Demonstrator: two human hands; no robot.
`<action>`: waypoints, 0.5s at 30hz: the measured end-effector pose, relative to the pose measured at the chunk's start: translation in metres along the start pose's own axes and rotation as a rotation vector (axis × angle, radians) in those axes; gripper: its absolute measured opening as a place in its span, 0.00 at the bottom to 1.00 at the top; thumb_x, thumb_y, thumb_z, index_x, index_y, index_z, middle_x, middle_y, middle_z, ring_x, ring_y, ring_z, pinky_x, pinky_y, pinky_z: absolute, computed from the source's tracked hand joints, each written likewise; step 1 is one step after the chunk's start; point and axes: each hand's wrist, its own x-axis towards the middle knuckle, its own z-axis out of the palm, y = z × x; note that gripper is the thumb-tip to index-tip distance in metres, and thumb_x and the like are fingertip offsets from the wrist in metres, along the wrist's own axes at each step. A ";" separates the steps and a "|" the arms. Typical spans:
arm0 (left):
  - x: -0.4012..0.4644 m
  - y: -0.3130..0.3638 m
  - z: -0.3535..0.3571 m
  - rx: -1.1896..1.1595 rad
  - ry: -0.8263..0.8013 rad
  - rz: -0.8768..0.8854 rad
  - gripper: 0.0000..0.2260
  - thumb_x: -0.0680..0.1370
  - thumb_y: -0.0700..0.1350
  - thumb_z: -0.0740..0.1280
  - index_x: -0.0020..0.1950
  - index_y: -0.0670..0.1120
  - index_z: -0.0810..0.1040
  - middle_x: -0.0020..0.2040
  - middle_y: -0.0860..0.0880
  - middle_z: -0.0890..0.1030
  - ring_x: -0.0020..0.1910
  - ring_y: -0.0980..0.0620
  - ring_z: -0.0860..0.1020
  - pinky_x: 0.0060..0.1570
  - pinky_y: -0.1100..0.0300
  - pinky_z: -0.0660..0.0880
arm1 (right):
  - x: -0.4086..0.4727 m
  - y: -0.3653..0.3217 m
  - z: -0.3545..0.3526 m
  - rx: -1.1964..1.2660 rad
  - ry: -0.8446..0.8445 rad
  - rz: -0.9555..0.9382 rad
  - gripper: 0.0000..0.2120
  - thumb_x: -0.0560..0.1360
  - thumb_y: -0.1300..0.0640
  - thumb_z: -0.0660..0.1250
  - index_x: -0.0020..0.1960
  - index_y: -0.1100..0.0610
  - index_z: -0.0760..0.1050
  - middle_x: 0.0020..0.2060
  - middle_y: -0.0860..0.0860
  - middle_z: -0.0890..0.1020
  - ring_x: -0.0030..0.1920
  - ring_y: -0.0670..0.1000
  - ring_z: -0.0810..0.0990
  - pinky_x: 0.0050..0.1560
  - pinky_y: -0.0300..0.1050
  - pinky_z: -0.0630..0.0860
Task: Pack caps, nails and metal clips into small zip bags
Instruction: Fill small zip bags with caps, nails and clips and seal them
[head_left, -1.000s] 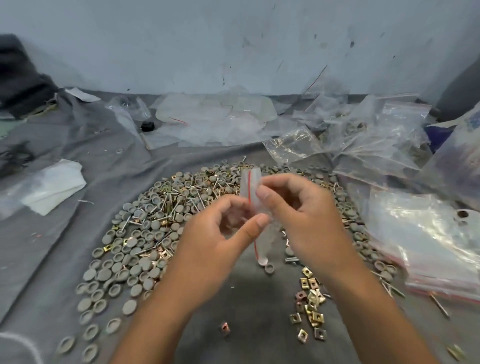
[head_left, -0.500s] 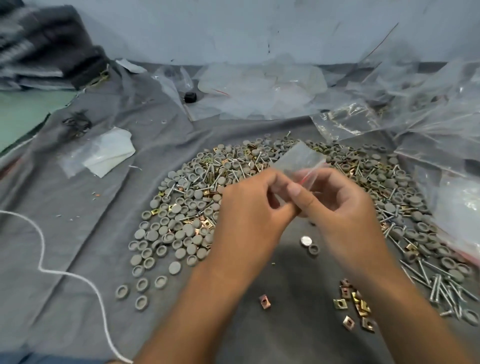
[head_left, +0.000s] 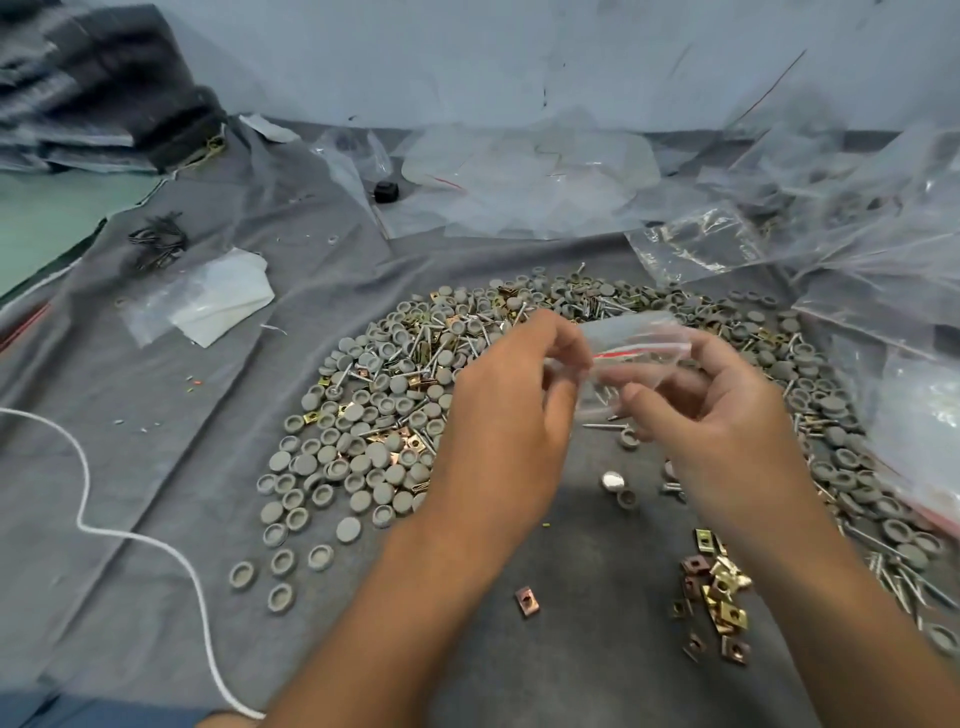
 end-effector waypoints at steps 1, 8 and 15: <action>-0.001 0.002 -0.001 0.092 0.052 0.083 0.09 0.77 0.34 0.69 0.46 0.49 0.79 0.46 0.54 0.80 0.45 0.56 0.80 0.44 0.57 0.77 | -0.002 0.000 0.004 -0.036 0.025 -0.028 0.18 0.76 0.66 0.71 0.61 0.50 0.74 0.46 0.44 0.88 0.45 0.46 0.86 0.43 0.40 0.81; 0.008 -0.007 -0.039 0.342 0.353 0.162 0.14 0.75 0.30 0.67 0.51 0.45 0.87 0.53 0.48 0.82 0.51 0.50 0.80 0.55 0.64 0.74 | -0.009 -0.002 0.023 -0.046 -0.037 -0.116 0.21 0.76 0.63 0.73 0.61 0.45 0.71 0.48 0.44 0.87 0.47 0.47 0.85 0.46 0.42 0.82; 0.006 -0.027 -0.092 0.443 0.455 0.001 0.13 0.82 0.40 0.65 0.66 0.45 0.81 0.57 0.54 0.73 0.53 0.58 0.72 0.56 0.74 0.65 | -0.029 0.018 0.055 -0.633 -0.418 -0.267 0.11 0.78 0.53 0.71 0.59 0.43 0.78 0.50 0.37 0.80 0.52 0.37 0.76 0.51 0.29 0.71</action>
